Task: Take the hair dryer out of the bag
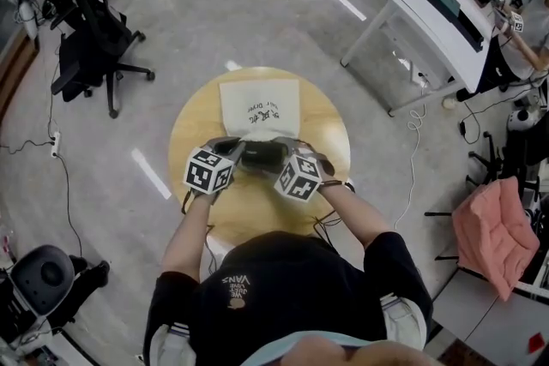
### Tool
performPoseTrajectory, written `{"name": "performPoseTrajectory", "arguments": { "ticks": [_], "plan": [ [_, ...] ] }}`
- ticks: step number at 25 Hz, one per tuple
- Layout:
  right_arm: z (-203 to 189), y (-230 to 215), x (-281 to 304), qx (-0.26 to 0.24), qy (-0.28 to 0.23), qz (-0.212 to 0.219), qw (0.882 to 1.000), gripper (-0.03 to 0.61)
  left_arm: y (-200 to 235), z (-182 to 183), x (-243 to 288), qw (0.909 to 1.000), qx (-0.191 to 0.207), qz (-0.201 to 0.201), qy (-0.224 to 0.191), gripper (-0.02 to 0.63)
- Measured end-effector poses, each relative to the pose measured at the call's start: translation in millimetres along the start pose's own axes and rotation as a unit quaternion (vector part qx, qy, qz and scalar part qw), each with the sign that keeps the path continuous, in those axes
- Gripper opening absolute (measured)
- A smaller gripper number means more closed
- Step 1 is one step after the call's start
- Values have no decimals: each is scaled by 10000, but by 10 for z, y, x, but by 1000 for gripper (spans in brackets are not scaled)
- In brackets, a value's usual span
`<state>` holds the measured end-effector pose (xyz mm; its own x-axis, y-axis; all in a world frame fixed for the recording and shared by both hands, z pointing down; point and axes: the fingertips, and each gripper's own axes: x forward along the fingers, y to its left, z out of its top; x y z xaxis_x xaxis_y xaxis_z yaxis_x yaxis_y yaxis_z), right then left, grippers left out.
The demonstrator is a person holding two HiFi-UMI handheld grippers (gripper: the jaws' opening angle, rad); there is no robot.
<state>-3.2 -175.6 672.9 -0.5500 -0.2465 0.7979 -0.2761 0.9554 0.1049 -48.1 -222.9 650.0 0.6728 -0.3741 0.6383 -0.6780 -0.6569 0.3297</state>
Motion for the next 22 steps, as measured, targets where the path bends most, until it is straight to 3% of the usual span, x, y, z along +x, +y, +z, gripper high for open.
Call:
{"name": "performPoseTrajectory", "arguments": {
  "ticks": [22],
  "plan": [
    [-191, 2, 363, -417, 1045, 694, 9912, 339, 109, -26, 35, 9998, -18, 166, 49, 38]
  ]
}}
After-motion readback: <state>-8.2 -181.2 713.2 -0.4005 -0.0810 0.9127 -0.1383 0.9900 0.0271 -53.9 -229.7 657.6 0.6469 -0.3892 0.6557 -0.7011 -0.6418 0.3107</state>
